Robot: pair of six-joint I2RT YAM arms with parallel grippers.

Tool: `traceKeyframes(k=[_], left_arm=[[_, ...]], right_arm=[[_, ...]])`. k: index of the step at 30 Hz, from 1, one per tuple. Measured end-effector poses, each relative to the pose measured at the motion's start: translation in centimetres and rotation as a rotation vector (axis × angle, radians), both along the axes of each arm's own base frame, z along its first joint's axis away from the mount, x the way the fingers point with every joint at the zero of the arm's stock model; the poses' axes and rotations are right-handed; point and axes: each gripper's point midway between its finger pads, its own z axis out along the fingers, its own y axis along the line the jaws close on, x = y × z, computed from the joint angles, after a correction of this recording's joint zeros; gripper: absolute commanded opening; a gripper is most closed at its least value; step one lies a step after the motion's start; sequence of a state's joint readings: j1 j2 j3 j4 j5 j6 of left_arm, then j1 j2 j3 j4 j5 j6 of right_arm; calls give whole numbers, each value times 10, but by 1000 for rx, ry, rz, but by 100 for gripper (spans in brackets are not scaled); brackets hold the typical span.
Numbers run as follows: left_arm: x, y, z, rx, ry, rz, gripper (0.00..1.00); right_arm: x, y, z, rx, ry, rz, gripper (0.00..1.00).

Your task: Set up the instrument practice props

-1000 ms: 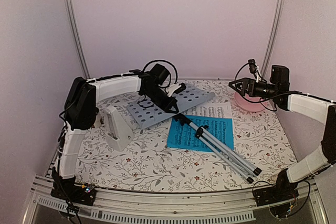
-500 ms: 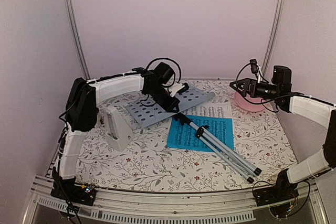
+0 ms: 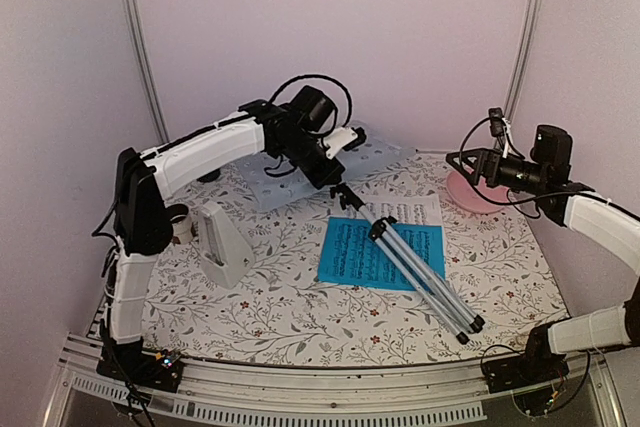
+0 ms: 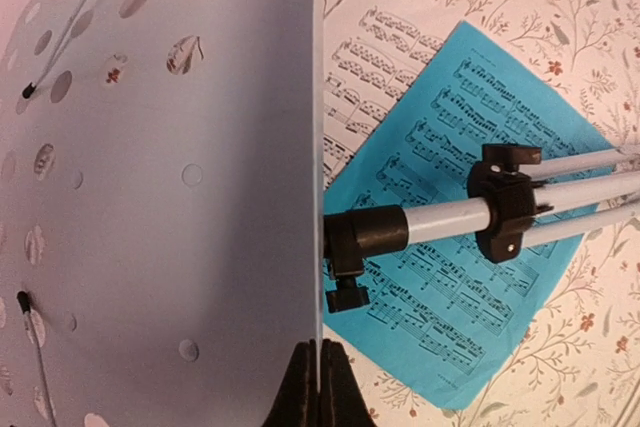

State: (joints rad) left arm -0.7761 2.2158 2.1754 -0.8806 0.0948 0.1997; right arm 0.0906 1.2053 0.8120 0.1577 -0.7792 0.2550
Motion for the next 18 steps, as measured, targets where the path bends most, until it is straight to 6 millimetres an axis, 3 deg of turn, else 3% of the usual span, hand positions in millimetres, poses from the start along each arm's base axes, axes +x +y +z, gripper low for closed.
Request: traceKeyframes(k=[6, 13, 16, 18], left_arm=[[-24, -6, 82, -3, -260, -87, 0], [-95, -23, 198, -66, -678, -282, 0], [-119, -32, 226, -89, -787, -363, 0], [-126, -37, 234, -85, -844, -398, 0]], right_arm=[[-12, -1, 19, 7, -57, -2, 99], [-37, -2, 20, 19, -108, 7, 100], [-50, -2, 15, 31, -138, 16, 95], [-58, -2, 13, 42, -168, 23, 90]])
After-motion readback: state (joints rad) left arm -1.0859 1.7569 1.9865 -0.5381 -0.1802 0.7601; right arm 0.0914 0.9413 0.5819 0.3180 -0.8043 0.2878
